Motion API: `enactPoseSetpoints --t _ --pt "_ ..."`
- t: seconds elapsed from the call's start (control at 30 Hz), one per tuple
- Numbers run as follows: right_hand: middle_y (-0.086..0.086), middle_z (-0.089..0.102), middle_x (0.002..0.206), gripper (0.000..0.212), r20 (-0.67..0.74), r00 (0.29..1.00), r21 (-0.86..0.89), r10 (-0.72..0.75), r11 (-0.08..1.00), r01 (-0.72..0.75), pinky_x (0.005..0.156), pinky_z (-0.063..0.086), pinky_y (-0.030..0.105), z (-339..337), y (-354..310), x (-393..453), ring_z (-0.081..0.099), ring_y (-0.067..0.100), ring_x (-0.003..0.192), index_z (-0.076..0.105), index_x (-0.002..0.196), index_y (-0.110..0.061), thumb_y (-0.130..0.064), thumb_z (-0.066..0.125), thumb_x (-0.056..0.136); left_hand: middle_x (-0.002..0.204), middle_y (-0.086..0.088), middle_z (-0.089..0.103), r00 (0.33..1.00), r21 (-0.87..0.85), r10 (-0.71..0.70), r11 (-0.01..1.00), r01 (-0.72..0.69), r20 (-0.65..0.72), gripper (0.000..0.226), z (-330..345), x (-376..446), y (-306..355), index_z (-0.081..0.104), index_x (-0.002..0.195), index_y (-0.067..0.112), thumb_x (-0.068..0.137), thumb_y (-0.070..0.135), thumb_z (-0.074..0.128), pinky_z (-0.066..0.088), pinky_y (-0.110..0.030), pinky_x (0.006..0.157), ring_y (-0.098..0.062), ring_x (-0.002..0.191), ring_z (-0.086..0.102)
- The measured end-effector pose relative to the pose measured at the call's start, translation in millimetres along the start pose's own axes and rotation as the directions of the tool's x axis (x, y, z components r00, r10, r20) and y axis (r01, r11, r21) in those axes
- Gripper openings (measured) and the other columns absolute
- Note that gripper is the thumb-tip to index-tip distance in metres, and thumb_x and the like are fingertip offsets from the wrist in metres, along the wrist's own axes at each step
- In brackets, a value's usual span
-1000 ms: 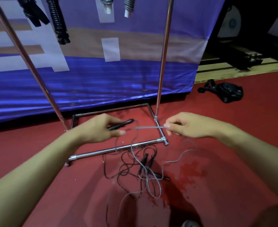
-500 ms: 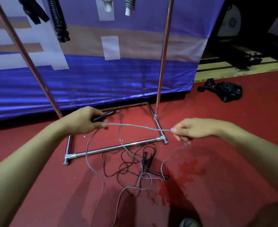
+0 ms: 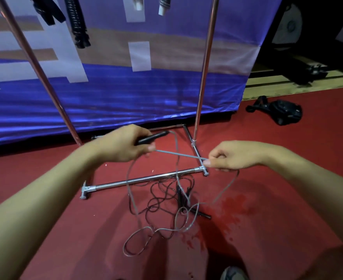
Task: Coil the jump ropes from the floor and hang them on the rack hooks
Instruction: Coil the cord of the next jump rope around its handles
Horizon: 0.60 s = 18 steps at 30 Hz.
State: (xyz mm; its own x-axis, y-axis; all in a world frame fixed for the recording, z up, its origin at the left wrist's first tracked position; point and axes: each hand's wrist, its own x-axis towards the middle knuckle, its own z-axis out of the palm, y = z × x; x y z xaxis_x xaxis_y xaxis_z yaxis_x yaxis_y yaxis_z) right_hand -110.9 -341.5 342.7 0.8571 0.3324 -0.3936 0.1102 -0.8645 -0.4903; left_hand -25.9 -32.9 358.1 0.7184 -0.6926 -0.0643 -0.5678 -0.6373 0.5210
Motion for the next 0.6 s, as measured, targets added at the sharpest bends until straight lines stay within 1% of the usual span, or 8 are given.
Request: enactPoseSetpoints --t 0.1,0.17,0.2,0.27,0.33,0.37,0.47,0.6 --pt "-0.006 0.057 0.061 0.044 -0.055 0.998 0.011 -0.034 0.999 0.035 0.066 0.048 0.035 -5.0 9.1 -3.8 0.051 0.011 0.058 0.057 0.070 -0.020 -0.050 0.052 0.102 0.074 0.020 0.071 0.996 0.102 -0.070 0.992 0.075 -0.049 0.008 -10.2 -4.9 -28.3 0.072 0.088 0.024 0.095 0.028 0.073 0.045 -0.013 0.066 0.002 0.067 0.063" --pt "-0.005 0.059 0.064 0.039 -0.115 0.986 0.022 -0.123 0.992 0.126 0.068 0.049 0.032 -3.5 -0.1 -3.8 0.055 0.009 0.061 0.056 0.073 -0.024 -0.046 0.050 0.105 0.083 0.012 0.074 0.991 0.161 -0.109 0.980 0.122 -0.083 0.007 -6.9 -4.9 -32.6 0.074 0.099 0.024 0.095 0.029 0.074 0.051 -0.022 0.076 -0.005 0.079 0.067" --pt "-0.005 0.059 0.065 0.037 -0.151 0.974 0.045 -0.167 0.983 0.175 0.067 0.048 0.029 -0.9 -7.1 -2.9 0.055 0.008 0.061 0.057 0.075 -0.025 -0.044 0.049 0.106 0.085 0.011 0.073 0.990 0.156 -0.103 0.981 0.116 -0.093 0.008 -3.5 -4.6 -28.0 0.073 0.102 0.025 0.095 0.028 0.073 0.050 -0.021 0.076 -0.006 0.082 0.068" --pt "-0.006 0.056 0.064 0.033 -0.216 0.948 0.075 -0.232 0.964 0.253 0.065 0.047 0.029 3.4 -22.8 -0.8 0.054 0.010 0.060 0.060 0.079 -0.025 -0.040 0.049 0.107 0.081 0.016 0.068 0.993 0.060 -0.039 0.997 0.046 -0.113 0.009 5.0 -3.0 -10.8 0.071 0.106 0.029 0.097 0.026 0.071 0.042 -0.008 0.068 0.008 0.074 0.062" --pt "-0.009 0.053 0.061 0.032 -0.252 0.931 0.106 -0.264 0.949 0.298 0.063 0.049 0.032 4.7 -35.3 1.8 0.053 0.011 0.059 0.063 0.082 -0.024 -0.037 0.048 0.107 0.082 0.022 0.065 0.990 -0.019 0.020 1.000 -0.023 -0.140 0.016 13.9 0.2 10.6 0.071 0.114 0.026 0.099 0.028 0.068 0.040 -0.005 0.069 0.017 0.070 0.057" --pt "-0.011 0.052 0.059 0.032 -0.262 0.927 0.117 -0.270 0.944 0.308 0.061 0.047 0.030 4.6 -39.5 3.8 0.051 0.010 0.057 0.064 0.083 -0.023 -0.036 0.048 0.108 0.082 0.020 0.066 0.988 -0.062 0.038 0.997 -0.048 -0.148 0.018 17.7 2.2 20.0 0.071 0.116 0.023 0.099 0.030 0.068 0.041 -0.006 0.069 0.016 0.070 0.056" --pt "-0.013 0.052 0.056 0.032 -0.302 0.911 0.076 -0.280 0.946 0.316 0.057 0.040 0.018 5.2 -45.3 7.6 0.048 0.006 0.052 0.068 0.083 -0.024 -0.037 0.051 0.107 0.082 0.006 0.069 0.993 -0.224 0.085 0.969 -0.100 -0.076 0.019 27.9 2.8 40.9 0.074 0.107 0.018 0.099 0.034 0.068 0.046 -0.015 0.065 0.004 0.065 0.054" --pt "-0.007 0.059 0.056 0.039 -0.305 0.931 0.053 -0.198 0.973 0.224 0.055 0.039 0.014 3.4 -39.3 7.2 0.052 0.004 0.050 0.069 0.073 -0.025 -0.047 0.056 0.102 0.076 0.002 0.071 0.998 -0.203 0.049 0.978 -0.053 -0.027 0.026 29.2 3.7 37.6 0.072 0.085 0.021 0.098 0.043 0.067 0.044 -0.023 0.064 -0.004 0.063 0.055"
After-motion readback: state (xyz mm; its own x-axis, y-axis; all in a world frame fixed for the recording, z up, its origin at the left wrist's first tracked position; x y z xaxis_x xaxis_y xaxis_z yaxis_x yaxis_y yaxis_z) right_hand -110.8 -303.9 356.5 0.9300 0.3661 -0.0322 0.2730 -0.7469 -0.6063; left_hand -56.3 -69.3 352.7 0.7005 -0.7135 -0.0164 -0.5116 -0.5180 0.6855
